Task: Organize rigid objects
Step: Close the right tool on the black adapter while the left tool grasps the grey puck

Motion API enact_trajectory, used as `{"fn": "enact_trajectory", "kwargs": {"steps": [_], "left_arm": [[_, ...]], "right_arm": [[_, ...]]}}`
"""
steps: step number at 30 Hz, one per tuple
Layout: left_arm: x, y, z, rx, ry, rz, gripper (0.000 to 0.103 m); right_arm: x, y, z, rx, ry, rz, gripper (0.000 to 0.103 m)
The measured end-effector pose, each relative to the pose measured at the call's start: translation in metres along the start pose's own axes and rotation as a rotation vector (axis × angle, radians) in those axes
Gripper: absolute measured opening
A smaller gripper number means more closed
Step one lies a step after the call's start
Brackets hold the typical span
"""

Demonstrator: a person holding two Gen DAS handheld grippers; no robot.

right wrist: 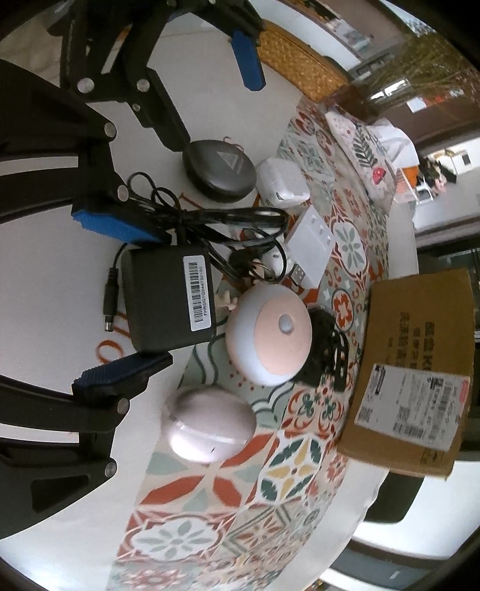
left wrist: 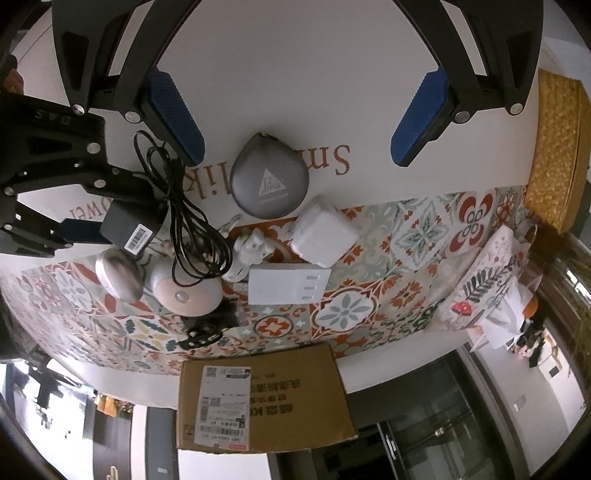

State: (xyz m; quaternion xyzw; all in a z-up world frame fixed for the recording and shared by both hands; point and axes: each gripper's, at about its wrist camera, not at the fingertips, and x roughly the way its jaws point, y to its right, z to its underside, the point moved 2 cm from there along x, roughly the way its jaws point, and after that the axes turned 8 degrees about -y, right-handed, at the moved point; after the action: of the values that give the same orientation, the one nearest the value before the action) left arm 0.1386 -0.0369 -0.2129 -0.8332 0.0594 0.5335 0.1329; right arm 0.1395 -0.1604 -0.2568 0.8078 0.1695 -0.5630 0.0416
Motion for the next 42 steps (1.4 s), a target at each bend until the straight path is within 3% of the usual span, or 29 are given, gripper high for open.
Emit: {"fn": "enact_trajectory", "kwargs": {"steps": [9, 21, 28, 42], "left_arm": [[0.010, 0.010, -0.004, 0.046, 0.027, 0.045, 0.096], [0.042, 0.016, -0.005, 0.023, -0.006, 0.086, 0.070], [0.046, 0.014, -0.010, 0.017, 0.022, 0.073, 0.055], [0.015, 0.004, -0.008, 0.008, 0.055, 0.104, 0.055]], "right_arm": [[-0.017, 0.006, 0.017, 0.110, 0.007, 0.044, 0.056], [-0.008, 0.005, 0.020, 0.131, 0.014, 0.050, 0.056], [-0.005, 0.005, 0.018, 0.148, 0.017, 0.049, 0.056], [-0.025, 0.000, 0.020, 0.175, 0.059, 0.059, 0.055]]}}
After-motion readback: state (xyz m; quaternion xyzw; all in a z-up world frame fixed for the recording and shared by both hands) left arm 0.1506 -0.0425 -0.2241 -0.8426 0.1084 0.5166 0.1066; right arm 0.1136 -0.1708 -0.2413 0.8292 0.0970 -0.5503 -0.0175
